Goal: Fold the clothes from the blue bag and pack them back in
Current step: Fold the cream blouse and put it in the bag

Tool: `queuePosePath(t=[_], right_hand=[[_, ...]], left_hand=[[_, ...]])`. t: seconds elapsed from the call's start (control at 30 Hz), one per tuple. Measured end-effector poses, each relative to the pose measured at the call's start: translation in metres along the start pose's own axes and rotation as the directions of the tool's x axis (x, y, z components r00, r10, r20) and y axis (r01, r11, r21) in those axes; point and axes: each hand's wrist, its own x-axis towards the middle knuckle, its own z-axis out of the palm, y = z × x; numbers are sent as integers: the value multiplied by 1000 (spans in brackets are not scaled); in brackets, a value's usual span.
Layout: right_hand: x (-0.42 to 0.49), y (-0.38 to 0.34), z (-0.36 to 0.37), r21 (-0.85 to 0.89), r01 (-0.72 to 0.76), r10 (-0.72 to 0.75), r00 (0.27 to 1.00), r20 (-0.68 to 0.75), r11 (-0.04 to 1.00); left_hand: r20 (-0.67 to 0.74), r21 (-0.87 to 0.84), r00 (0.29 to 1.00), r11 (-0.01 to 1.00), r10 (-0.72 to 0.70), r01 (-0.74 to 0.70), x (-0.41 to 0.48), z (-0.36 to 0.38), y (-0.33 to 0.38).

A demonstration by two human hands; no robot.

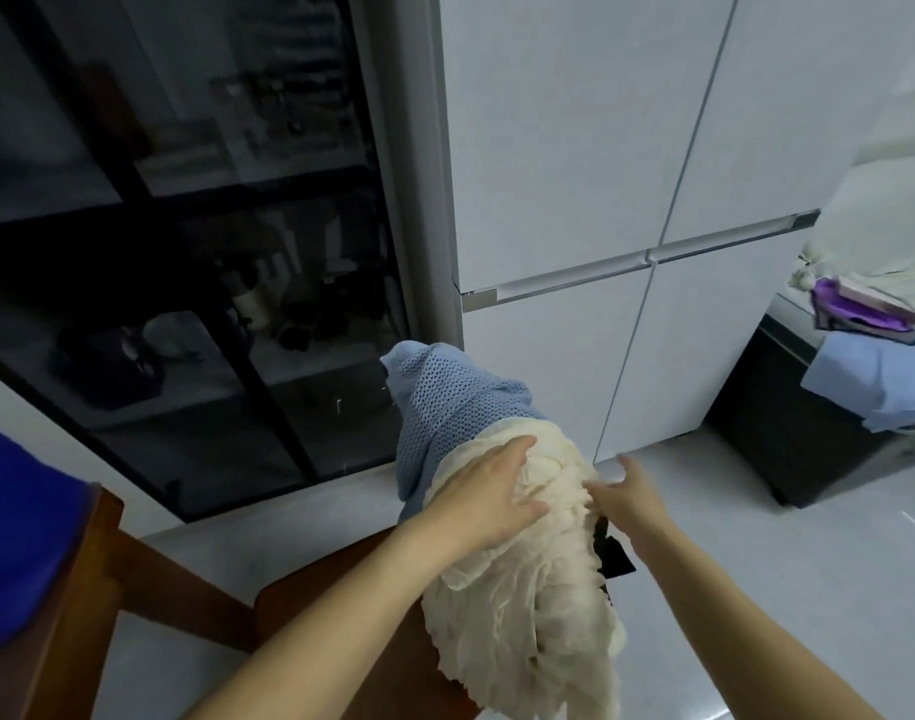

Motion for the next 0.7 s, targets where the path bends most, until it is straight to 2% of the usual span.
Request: queuePosePath(t=[0.1, 0.17, 0.23, 0.3, 0.33, 0.4, 0.47, 0.5, 0.57, 0.63, 0.7], right_hand=[[-19, -24, -5, 41, 312, -300, 937, -178, 949], [-39, -45, -10, 31, 523, -505, 835, -216, 852], [-63, -62, -6, 16, 696, -689, 714, -125, 718], [-86, -70, 3, 14, 783, -782, 621, 49, 622], [-95, -71, 7, -4, 813, -807, 578, 124, 582], [-100, -66, 9, 2, 841, -823, 528, 211, 541], [-97, -60, 0, 82, 831, -824, 526, 208, 551], [-96, -58, -7, 90, 836, -837, 527, 147, 542], [-88, -53, -22, 61, 832, -828, 555, -81, 552], [-72, -47, -39, 25, 771, -739, 618, -269, 636], [-53, -43, -53, -11, 637, -611, 735, -293, 771]], left_hand=[[-72, -87, 997, 996, -2, -4, -1, -7, 2], [-147, -309, 986, 951, -75, 27, 4, -12, 10], [-126, -590, 975, 804, -181, 73, 13, -18, 22], [-3, -775, 968, 613, -251, 157, 23, -21, 28], [64, -808, 957, 549, -282, 215, 26, -21, 30], [153, -801, 944, 523, -294, 292, 25, -22, 31], [136, -804, 942, 521, -307, 285, 24, -20, 29], [72, -805, 943, 539, -325, 247, 25, -20, 28], [-112, -754, 931, 640, -348, 149, 27, -23, 25], [-220, -657, 930, 749, -294, 82, 27, -31, 18], [-230, -590, 948, 806, -220, 43, 22, -41, 12]])
